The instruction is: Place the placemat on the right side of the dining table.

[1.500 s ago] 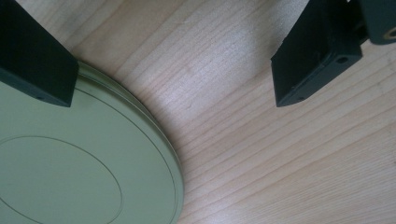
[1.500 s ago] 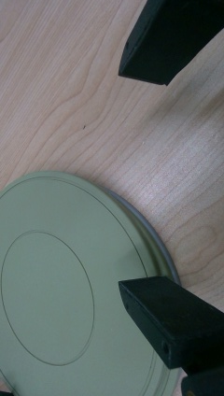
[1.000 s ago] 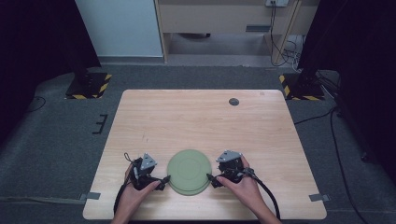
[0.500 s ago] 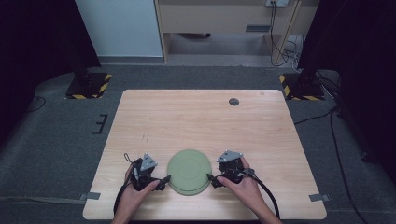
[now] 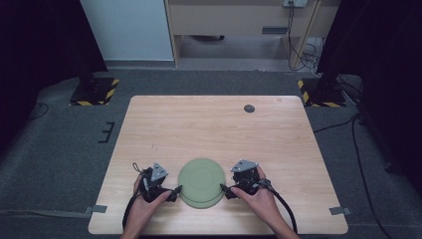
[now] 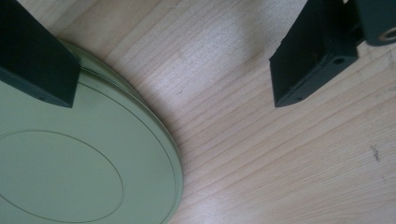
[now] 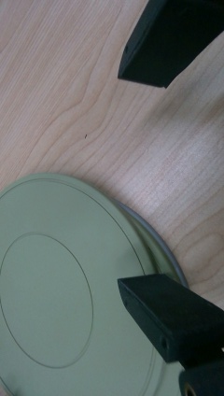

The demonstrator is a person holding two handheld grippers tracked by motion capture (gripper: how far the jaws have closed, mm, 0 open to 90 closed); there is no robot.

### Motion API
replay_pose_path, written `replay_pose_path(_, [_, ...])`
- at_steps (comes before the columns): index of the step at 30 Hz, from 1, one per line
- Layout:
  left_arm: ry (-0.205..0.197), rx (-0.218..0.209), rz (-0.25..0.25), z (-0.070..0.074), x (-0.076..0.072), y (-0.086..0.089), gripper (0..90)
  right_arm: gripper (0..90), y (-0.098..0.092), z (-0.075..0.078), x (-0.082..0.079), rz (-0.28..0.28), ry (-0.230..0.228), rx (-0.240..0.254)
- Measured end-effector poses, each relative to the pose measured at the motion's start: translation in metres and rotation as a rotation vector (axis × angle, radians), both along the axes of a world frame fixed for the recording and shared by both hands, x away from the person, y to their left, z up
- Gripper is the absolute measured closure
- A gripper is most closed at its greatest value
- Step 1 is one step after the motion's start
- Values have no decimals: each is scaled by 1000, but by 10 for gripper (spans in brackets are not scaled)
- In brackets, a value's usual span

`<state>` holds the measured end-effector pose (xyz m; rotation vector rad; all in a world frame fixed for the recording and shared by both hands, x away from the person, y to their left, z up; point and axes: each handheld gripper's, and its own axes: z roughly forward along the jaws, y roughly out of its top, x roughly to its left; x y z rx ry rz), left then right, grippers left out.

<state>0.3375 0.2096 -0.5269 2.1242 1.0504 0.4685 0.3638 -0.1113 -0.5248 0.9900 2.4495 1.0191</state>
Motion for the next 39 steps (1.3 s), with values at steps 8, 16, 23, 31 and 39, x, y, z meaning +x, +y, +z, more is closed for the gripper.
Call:
replay_pose_path(8, [-14, 23, 15, 0, 2, -3, 1, 23, 1, 0, 2, -25, -16, -6])
replay_pose_path(16, [-23, 30, 12, 1, 0, -4, 24, 56, 2, 0, -1, -4, -5, -4])
replay_pose_path(23, [-27, 32, 23, 1, 3, -4, 3, 32, 3, 0, 2, -23, -12, 0])
replay_pose_path(31, [-22, 27, 24, 1, 2, -7, 1, 39, 4, 0, 1, -21, -4, -4])
replay_pose_path(39, [-28, 26, 15, 1, 0, -8, 24, 58, 4, 0, 0, -20, 3, 8])
